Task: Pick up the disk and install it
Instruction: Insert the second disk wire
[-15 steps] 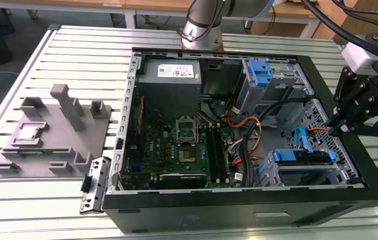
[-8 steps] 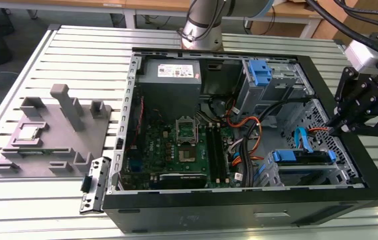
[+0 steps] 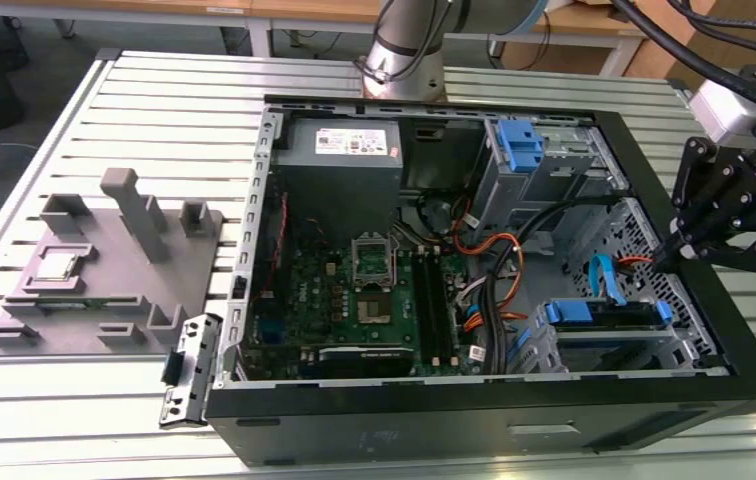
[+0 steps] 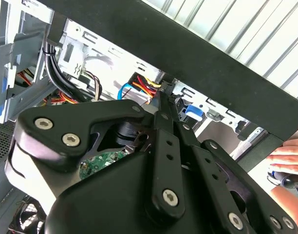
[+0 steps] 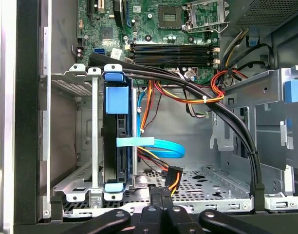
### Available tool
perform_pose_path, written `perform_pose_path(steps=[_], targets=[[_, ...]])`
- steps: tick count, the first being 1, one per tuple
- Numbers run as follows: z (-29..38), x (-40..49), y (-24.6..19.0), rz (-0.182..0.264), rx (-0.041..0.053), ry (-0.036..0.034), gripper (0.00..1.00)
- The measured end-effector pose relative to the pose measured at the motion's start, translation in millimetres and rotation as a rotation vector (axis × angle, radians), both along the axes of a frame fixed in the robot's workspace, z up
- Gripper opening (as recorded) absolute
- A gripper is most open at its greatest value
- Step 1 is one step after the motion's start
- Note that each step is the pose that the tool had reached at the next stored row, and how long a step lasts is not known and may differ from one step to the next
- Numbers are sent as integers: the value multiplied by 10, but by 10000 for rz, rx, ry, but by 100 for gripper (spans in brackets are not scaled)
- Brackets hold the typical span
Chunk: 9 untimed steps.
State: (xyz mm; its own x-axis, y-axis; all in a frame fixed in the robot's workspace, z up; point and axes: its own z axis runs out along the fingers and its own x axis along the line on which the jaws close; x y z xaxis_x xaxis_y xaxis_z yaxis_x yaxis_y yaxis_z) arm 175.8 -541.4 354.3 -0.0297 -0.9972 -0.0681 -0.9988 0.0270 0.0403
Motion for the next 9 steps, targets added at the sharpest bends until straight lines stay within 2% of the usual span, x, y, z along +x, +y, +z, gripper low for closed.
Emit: perform_pose_path(steps=[6, 9], targets=[[5, 0, -1, 0, -2, 6, 10], [58, 0, 0, 0, 0, 7, 10]])
